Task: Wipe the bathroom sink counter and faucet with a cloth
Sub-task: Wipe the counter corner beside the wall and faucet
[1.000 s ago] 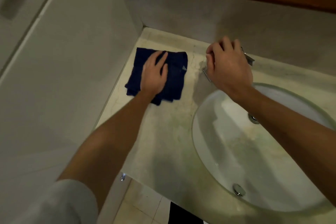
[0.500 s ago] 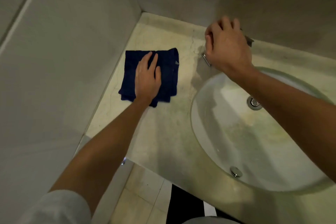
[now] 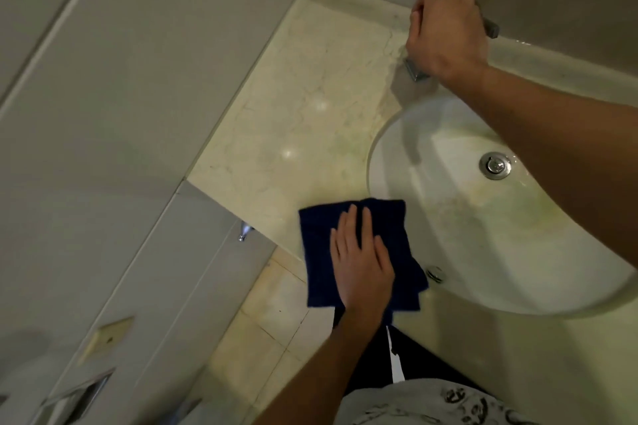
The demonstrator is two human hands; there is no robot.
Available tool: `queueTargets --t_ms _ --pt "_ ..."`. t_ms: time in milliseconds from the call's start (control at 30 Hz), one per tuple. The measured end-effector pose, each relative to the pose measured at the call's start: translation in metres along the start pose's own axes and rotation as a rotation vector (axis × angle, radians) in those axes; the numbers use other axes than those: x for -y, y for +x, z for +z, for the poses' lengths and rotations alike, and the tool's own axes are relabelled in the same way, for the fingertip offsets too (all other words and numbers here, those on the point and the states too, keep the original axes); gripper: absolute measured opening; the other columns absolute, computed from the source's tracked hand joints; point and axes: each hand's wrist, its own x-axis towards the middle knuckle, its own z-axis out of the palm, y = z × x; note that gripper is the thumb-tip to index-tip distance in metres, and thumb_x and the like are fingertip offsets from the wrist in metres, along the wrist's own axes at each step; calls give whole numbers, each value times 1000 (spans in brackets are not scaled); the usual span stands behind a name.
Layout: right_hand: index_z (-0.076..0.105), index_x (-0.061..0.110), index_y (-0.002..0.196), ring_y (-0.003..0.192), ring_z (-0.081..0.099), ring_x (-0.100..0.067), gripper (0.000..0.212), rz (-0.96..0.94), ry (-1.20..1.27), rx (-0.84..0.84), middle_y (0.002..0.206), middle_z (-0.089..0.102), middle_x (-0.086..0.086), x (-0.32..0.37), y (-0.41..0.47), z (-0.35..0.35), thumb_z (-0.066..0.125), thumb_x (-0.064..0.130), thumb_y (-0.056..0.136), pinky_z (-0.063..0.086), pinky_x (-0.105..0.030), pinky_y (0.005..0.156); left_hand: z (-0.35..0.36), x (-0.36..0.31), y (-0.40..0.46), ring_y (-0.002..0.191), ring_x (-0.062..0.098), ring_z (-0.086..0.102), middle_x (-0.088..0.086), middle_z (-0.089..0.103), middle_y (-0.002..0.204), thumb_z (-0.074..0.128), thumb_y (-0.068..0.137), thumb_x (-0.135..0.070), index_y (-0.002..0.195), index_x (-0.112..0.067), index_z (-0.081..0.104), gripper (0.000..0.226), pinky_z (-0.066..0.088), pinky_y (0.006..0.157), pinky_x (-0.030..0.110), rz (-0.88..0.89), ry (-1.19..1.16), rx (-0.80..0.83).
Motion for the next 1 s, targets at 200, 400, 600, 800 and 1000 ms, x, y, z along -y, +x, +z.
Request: queueTargets --t_ms 200,400,600,800,1000 --pt "57 2 125 120 46 -46 39 -21 -3 -2 127 53 -23 -3 0 2 39 30 105 44 -59 98 -4 2 7 150 19 32 2 37 161 36 108 -30 154 -20 40 48 21 126 40 51 10 37" --pt "58 3 125 117 47 -44 37 -21 4 -11 126 54 -22 -3 2 5 40 29 105 44 -56 97 -9 25 97 148 20 34 4 42 158 38 107 -29 151 -17 44 46 26 125 43 214 28 32" --pt "59 3 122 115 49 -41 37 -19 3 -38 123 54 -19 -5 4 10 40 29 105 47 -54 94 -1 24 232 141 23 43 6 49 152 42 105 -26 147 -15 50 44 35 117 45 256 -23 -60" --pt "60 4 122 112 50 -38 37 -24 -23 -15 122 54 -17 -6 6 10 39 29 105 49 -53 92 0 15 280 141 26 42 8 46 153 40 105 -28 149 -14 47 46 34 117 46 240 -5 -10" --pt "60 8 121 110 50 -35 34 -5 10 -2 121 55 -15 -4 4 7 40 30 105 49 -50 94 -59 39 340 136 30 38 8 46 149 61 97 -35 149 -16 46 57 29 112 43 324 30 235"
